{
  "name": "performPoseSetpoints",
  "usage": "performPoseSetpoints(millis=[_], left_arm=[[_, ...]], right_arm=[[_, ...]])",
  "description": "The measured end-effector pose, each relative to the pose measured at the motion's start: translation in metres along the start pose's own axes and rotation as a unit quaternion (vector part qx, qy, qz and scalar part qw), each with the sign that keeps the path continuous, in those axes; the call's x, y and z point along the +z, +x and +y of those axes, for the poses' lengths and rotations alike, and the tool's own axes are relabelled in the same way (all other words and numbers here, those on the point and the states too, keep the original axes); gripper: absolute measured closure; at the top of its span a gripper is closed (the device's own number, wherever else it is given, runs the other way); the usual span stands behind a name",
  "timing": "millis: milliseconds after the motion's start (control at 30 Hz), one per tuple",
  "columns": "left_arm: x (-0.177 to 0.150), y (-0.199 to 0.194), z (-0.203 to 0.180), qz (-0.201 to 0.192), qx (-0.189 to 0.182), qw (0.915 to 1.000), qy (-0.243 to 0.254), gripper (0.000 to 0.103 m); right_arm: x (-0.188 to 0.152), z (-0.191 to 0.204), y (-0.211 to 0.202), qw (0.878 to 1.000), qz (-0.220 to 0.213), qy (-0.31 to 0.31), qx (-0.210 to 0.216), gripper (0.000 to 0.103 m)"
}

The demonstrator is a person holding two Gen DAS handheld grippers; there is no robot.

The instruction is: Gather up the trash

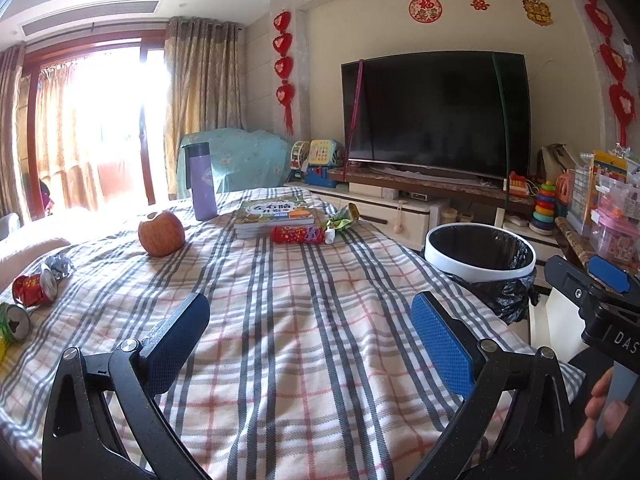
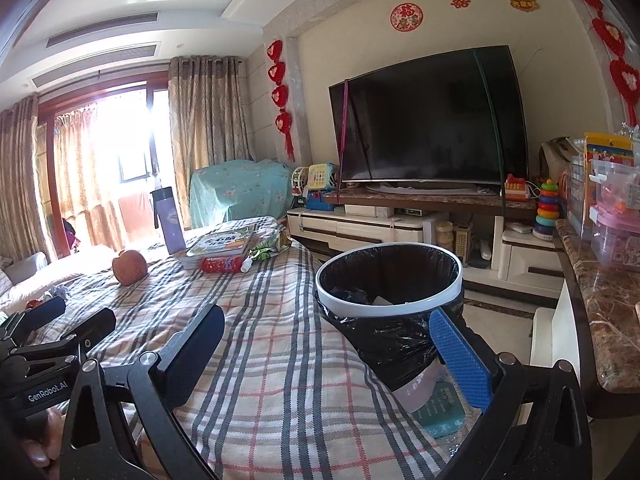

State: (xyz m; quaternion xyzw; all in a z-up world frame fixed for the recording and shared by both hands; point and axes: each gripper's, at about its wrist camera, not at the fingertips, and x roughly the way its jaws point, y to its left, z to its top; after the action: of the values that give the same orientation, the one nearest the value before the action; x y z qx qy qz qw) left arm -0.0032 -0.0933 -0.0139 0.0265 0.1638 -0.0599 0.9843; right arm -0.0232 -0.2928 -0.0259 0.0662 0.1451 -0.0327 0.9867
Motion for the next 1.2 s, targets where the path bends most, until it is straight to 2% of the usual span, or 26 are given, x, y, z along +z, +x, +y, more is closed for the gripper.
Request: performPoseSetpoints(millis=[1200], left_arm=[[-0.0038,0.0056,-0.0015,0.010,-0.013,0.9999,-0.001,0.000]], right_arm=[[0.0044,0.0052,-0.0028,1.000,-0.001,0.003,0.014,0.000]])
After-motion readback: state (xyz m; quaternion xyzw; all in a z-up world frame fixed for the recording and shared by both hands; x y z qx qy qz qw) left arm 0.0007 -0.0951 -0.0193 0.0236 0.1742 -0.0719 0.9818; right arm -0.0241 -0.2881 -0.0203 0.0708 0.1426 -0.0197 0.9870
